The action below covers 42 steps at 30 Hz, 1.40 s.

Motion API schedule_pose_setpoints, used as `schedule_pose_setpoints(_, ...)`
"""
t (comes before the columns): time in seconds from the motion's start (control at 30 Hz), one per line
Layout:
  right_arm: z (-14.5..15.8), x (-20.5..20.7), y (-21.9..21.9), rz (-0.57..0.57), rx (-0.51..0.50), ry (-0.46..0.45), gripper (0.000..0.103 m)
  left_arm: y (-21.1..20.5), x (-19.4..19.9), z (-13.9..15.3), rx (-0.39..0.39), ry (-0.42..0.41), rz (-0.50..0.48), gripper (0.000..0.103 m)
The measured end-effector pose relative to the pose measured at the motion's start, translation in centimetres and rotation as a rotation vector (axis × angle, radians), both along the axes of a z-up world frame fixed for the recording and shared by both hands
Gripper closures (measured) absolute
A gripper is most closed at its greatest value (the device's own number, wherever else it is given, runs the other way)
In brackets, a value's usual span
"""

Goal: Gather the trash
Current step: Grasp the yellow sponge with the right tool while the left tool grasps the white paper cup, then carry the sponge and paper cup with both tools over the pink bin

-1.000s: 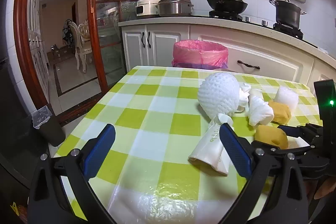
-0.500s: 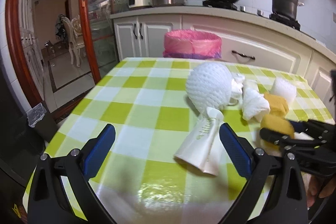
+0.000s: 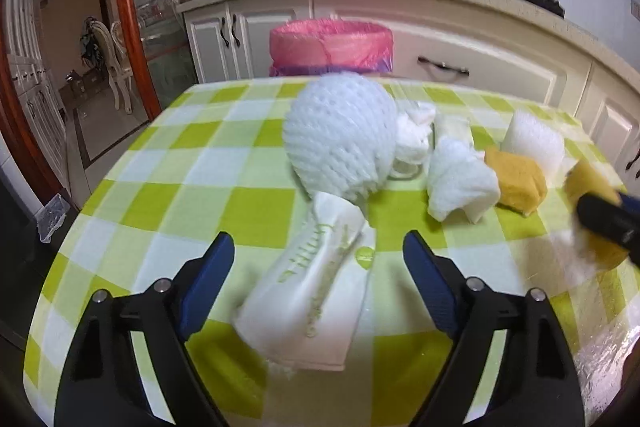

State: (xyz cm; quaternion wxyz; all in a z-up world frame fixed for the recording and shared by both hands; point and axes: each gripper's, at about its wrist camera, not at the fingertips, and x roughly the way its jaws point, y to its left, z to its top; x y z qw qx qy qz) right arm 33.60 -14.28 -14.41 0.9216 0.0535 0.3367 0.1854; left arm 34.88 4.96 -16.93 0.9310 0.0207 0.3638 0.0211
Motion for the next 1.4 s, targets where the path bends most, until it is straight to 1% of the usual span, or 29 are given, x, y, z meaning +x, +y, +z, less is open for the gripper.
schedule_pose_setpoints(0.1,0.0,0.0,-1.1,-0.019,0.009,0.001,0.045,-0.1,0.4,-0.2,0.003,0.011,0.002,0.023)
schedule_pose_setpoints(0.27,-0.3,-0.2,-2.1,-0.037,0.023,0.010,0.045,-0.2,1.1,-0.7,0.005,0.048,-0.004,0.040)
schedule_pose_setpoints(0.37,-0.4,-0.3,-2.3,-0.043,0.029,0.009,0.045,-0.4,0.8,-0.7,0.009,0.048,-0.019,0.045)
schedule_pose_setpoints(0.43,-0.3,-0.4,-2.5,-0.047,0.033,0.010,0.045,-0.6,0.6,-0.7,0.015,0.044,-0.028,0.054)
schedule_pose_setpoints(0.47,-0.3,-0.4,-2.5,-0.049,0.034,0.009,0.045,-0.6,0.5,-0.7,0.017,0.039,-0.032,0.063)
schedule_pose_setpoints(0.5,-0.3,-0.4,-2.5,-0.049,0.034,0.011,0.045,-0.7,0.5,-0.6,0.017,0.038,-0.036,0.066)
schedule_pose_setpoints(0.67,-0.6,-0.4,-2.4,-0.056,0.025,0.017,0.045,-0.8,-0.3,-0.2,0.003,0.009,-0.044,0.070)
schedule_pose_setpoints(0.87,-0.7,-0.7,-1.9,-0.055,0.011,0.019,0.045,-1.1,-1.8,1.2,-0.016,-0.052,-0.048,0.080)
schedule_pose_setpoints(0.97,-0.6,-0.9,-1.6,-0.049,0.004,0.014,0.045,-1.1,-2.6,1.9,-0.035,-0.079,-0.048,0.081)
schedule_pose_setpoints(1.07,-0.4,-1.0,-1.3,-0.045,-0.001,0.009,0.045,-1.0,-3.0,2.0,-0.033,-0.094,-0.044,0.081)
schedule_pose_setpoints(1.23,-0.3,-1.2,-0.8,-0.042,-0.010,0.000,0.045,-0.7,-3.7,2.2,-0.057,-0.116,-0.038,0.082)
schedule_pose_setpoints(1.4,0.3,-1.3,-0.3,-0.039,-0.011,-0.020,0.045,-0.9,-4.8,4.0,-0.052,-0.179,-0.046,0.082)
